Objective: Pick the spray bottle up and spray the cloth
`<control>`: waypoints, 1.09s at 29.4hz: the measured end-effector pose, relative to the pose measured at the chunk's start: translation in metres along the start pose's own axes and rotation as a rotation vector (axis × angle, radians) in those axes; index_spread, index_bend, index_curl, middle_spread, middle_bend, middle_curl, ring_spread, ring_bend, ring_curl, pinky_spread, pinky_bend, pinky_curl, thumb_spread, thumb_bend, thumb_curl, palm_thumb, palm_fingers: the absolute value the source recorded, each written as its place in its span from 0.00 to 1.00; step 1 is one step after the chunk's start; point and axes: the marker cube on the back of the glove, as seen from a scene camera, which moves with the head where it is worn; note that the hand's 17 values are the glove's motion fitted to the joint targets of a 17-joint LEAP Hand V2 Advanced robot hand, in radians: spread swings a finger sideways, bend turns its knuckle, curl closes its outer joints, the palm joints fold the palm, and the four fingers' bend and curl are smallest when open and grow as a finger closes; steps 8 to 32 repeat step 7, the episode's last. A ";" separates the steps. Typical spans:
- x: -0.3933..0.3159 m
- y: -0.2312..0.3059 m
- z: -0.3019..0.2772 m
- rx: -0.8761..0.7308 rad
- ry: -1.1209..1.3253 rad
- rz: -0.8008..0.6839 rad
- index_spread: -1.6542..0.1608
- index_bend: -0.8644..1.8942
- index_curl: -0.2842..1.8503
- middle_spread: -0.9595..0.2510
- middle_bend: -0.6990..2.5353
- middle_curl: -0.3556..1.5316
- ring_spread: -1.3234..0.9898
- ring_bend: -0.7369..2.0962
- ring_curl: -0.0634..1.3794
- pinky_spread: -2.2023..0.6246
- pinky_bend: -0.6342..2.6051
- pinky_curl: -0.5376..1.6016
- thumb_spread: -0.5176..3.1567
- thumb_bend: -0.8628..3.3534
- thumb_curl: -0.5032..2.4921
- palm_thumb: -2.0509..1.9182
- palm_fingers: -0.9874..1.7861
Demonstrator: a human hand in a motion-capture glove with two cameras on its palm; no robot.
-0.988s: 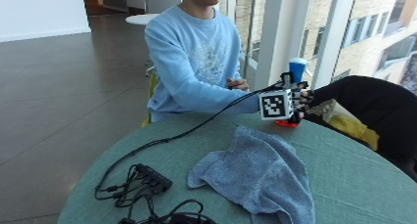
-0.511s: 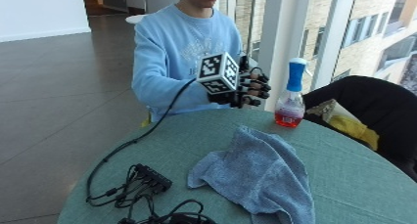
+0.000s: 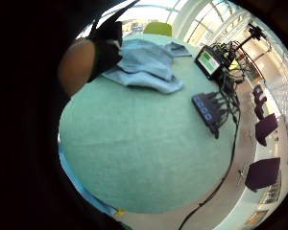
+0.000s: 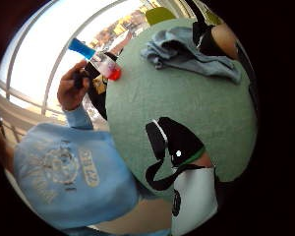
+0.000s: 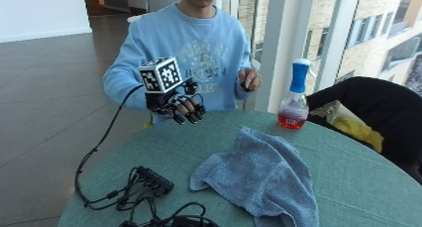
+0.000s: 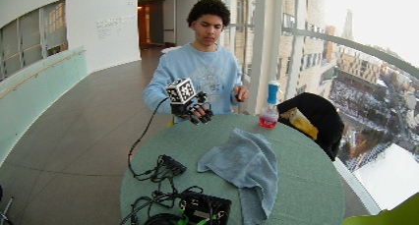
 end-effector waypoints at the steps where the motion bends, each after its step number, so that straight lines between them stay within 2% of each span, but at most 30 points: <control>1: 0.005 0.004 0.001 -0.008 0.012 0.012 0.74 0.38 0.32 0.73 0.28 0.41 0.56 0.35 0.28 0.85 0.24 0.38 0.43 0.20 0.29 0.68 0.64; 7: 0.030 0.015 0.006 -0.028 0.021 0.075 0.74 0.38 0.32 0.73 0.28 0.41 0.56 0.35 0.28 0.85 0.24 0.37 0.43 0.20 0.28 0.68 0.64; 32: 0.030 0.015 0.006 -0.028 0.021 0.075 0.74 0.38 0.32 0.73 0.28 0.41 0.56 0.35 0.28 0.85 0.24 0.37 0.43 0.20 0.28 0.68 0.64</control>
